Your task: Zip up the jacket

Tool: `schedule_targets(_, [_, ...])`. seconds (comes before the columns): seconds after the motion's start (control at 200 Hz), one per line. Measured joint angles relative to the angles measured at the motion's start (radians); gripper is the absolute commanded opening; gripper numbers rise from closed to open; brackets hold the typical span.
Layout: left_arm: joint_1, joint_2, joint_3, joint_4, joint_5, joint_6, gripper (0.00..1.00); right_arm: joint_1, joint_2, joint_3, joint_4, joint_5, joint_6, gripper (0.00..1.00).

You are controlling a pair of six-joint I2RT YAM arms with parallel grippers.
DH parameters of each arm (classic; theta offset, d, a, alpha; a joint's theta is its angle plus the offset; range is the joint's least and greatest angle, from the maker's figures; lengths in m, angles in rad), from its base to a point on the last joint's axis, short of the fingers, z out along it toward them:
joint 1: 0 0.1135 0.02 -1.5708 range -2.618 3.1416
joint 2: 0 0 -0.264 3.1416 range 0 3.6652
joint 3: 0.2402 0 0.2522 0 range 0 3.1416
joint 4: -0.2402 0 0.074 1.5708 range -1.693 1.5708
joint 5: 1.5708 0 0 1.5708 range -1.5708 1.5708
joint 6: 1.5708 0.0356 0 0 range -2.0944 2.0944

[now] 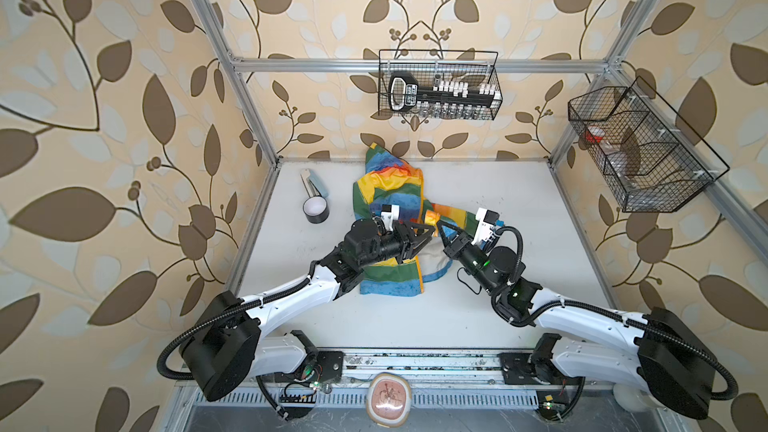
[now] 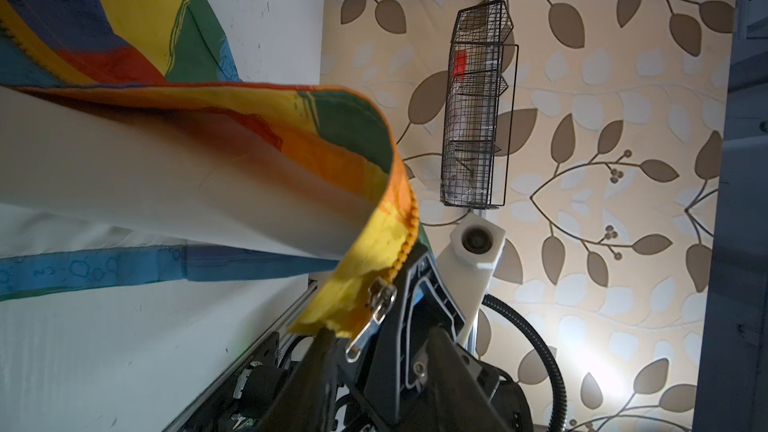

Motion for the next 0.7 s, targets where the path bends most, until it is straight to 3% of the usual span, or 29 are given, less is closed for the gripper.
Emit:
schedule_targets(0.36, [0.000, 0.000, 0.000, 0.010, 0.000, -0.011, 0.18, 0.002, -0.002, 0.000, -0.005, 0.005, -0.007, 0.00])
schedule_targets(0.7, [0.000, 0.001, 0.000, 0.011, 0.000, -0.011, 0.18, 0.008, -0.019, 0.000, -0.032, 0.024, -0.036, 0.00])
